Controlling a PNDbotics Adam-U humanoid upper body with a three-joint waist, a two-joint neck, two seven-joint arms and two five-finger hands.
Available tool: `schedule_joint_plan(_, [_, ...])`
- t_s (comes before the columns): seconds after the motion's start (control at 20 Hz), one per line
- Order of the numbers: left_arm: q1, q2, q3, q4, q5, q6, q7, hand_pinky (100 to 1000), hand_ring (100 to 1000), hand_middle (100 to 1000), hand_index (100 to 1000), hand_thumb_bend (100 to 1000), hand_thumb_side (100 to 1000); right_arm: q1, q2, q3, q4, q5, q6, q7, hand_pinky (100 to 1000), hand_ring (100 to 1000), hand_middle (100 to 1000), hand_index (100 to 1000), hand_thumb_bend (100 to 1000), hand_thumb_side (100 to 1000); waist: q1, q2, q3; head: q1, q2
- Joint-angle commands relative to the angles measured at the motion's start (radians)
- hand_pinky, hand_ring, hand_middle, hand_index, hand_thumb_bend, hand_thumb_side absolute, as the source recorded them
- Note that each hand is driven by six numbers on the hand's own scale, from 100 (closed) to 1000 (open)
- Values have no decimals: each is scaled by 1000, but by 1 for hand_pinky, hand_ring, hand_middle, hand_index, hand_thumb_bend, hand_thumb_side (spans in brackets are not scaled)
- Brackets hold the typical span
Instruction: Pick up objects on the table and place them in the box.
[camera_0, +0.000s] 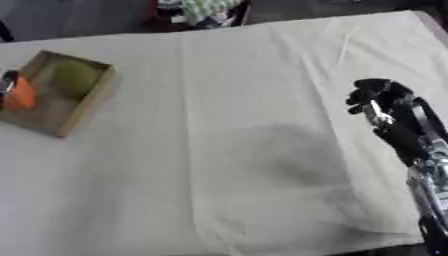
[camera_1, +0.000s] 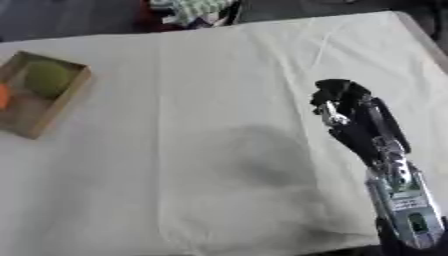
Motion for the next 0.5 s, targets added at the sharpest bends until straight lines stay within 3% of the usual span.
schedule_joint_plan(0.05, [32,-16,29,-134,172,-24,82,606,529,539,706,194,612,-7,-10,-5,-9,-6,-1,1,612,653,587,728,100,464,-3,-20,4,27,-8])
schedule_joint_plan(0.15, [71,-50,35,-191,282,-61,136,590,511,518,687,109,617,-6,-9,-5,-8,-7,-1,2,612,653,586,728,100,463,-7,-22,6,45,-13])
schedule_joint_plan(0.45, [149,-140,18,-276,469,-132,220,567,487,494,666,100,656,-5,-8,-2,-8,-10,-2,5,612,653,586,728,100,465,-12,-26,13,108,-21])
schedule_joint_plan(0.5, [157,-154,10,-281,486,-136,223,566,486,493,665,100,629,-5,-7,-2,-8,-10,-2,5,612,653,586,728,100,465,-12,-27,13,119,-22])
